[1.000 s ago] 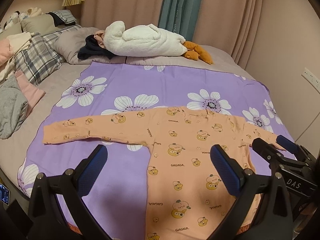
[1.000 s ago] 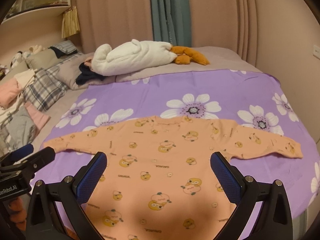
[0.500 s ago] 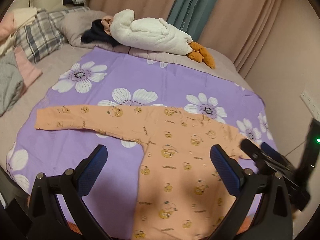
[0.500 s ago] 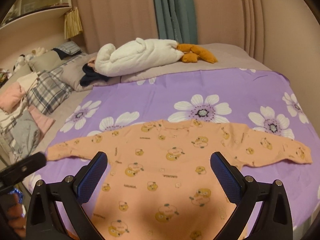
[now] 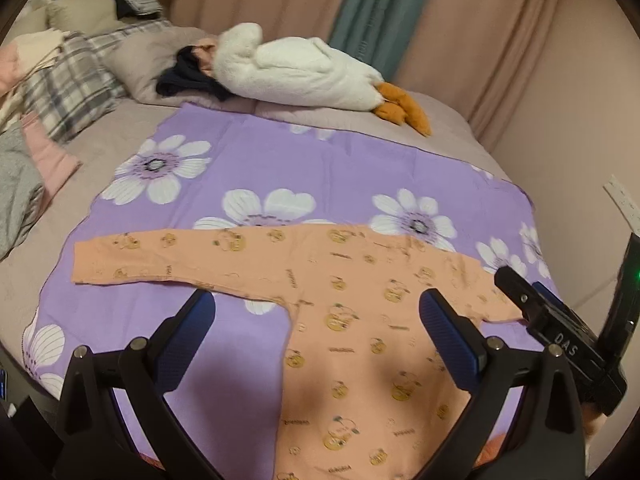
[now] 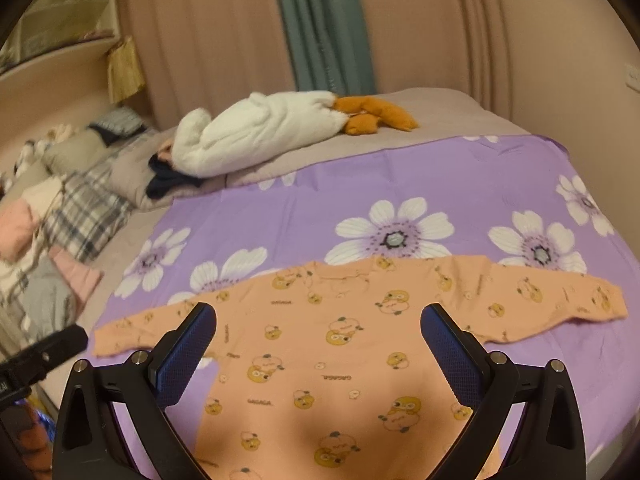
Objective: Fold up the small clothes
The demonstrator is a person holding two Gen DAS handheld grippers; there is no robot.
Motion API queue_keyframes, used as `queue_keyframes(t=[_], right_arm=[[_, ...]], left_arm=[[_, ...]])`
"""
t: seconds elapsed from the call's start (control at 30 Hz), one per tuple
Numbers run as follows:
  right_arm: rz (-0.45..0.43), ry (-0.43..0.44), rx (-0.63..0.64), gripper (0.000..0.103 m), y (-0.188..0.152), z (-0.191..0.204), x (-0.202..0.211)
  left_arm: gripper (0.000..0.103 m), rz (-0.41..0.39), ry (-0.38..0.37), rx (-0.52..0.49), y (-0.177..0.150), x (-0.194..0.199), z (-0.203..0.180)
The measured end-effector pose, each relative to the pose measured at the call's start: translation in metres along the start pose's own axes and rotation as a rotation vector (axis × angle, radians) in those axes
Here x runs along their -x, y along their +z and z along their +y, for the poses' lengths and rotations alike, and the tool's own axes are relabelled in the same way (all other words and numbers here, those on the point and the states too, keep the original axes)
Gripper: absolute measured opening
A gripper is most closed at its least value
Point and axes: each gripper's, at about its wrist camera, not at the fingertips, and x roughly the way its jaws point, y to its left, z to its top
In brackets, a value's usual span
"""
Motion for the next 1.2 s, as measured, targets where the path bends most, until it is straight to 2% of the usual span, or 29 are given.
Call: queue_keyframes(t=[0.07,0.17,0.3,0.4,0.6,0.87,1.2], right_arm=[[-0.034,0.014,-0.038,0.102,0.002,-0.006,0.011],[-0.04,0.011,-0.065,0.102,-0.001,-0.01,0.021],[-0.019,-0.01,-0.022,0.102,-0.009,-0.013,0.025],[-0.018,-0.012,-0.012,0.102,-0.01,-0.019,0.027],[-0.028,-0.005,-0.018,0.102,-0.011,-0.032,0.032],[-0.016,-0.032,-0.051,0.102,-0.015,-0.046,0.029],[0.001,-0.038,-0.116,0.102,-0.019,-0.06,0.017]], left_arm=[[0.103,-0.049,-0.04,-0.012,-0.001,0.014,-0.002],[0.103,-0.101,-0.007,-0.016,-0.008,0.027,-0.006],[0.103,-0.07,-0.031,0.02,-0.019,0.027,-0.004],[0.103,-0.087,-0.02,0.042,-0.022,0.028,-0.008],[0.103,-0.102,0.004,0.017,-0.026,0.025,-0.016],[0.102,-0.071,0.013,0.027,-0.026,0.006,-0.014],[0.102,-0.05,0.024,-0.01,-0.024,-0.016,-0.017]])
